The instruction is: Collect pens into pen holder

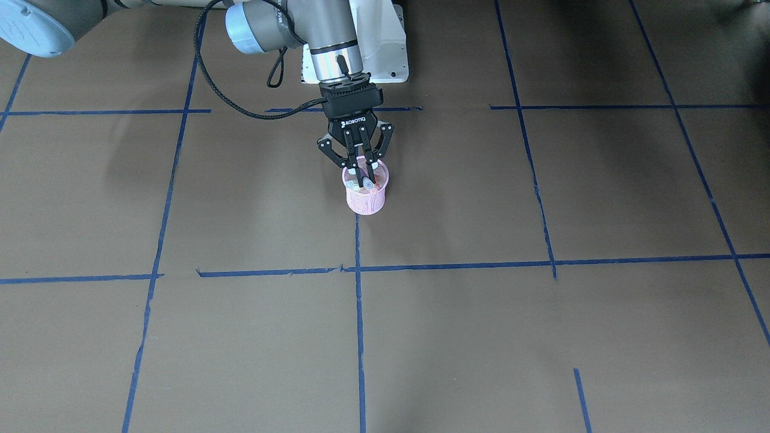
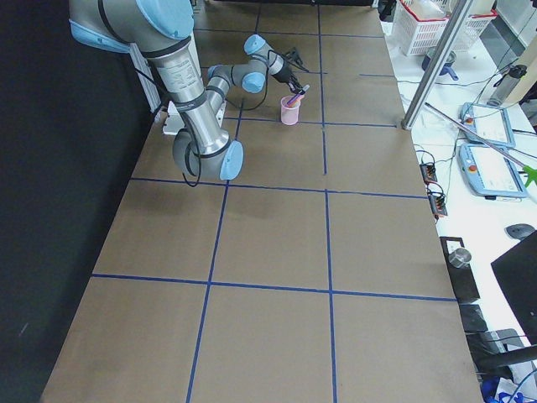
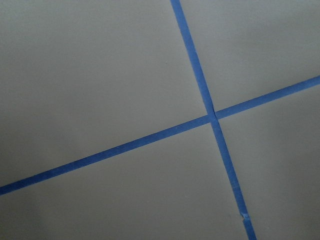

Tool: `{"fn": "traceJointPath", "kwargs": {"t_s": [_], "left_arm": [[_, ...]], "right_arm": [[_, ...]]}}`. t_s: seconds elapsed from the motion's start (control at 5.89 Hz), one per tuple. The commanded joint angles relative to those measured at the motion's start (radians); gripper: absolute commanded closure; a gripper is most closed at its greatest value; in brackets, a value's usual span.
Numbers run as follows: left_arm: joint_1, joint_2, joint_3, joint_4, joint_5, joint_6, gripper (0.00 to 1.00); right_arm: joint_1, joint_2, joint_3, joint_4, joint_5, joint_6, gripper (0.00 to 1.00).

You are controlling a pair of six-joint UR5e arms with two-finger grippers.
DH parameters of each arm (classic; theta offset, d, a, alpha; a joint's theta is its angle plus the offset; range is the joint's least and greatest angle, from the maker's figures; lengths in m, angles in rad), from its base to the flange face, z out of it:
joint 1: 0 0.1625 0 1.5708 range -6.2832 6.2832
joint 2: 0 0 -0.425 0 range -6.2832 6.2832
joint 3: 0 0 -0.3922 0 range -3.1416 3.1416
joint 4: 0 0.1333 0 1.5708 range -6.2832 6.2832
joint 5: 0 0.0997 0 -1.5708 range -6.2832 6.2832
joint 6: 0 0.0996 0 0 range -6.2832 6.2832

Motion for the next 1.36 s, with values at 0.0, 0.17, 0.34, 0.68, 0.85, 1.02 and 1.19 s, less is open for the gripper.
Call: {"fn": "traceJointPath", "kwargs": {"t_s": [0.0,0.17,0.34,0.68,0.85,1.02,1.19], "left_arm": [[0.000,0.000,0.000,0.000,0.005,0.000,0.00],[0.000,0.000,0.000,0.000,0.005,0.000,0.00],[-0.004,0.006,-0.007,-0.002,0.007,0.000,0.00],[-0.007,0.068,-0.102,0.011,0.011,-0.008,0.00],[-0.007,0.149,-0.192,0.011,0.014,-0.044,0.00],[-0.007,0.205,-0.252,0.012,0.025,-0.058,0.00],[-0.007,0.260,-0.307,0.012,0.025,-0.073,0.00]], "right_arm": [[0.004,0.002,0.003,-0.004,0.007,-0.012,0.00],[0.041,0.005,0.013,-0.013,0.097,-0.013,0.00],[0.140,-0.001,0.045,-0.067,0.260,-0.018,0.00],[0.339,-0.022,0.067,-0.230,0.547,-0.175,0.00],[0.408,-0.056,0.061,-0.238,0.628,-0.234,0.00],[0.465,-0.081,0.040,-0.237,0.689,-0.268,0.00],[0.539,-0.093,-0.007,-0.238,0.807,-0.313,0.00]]}}
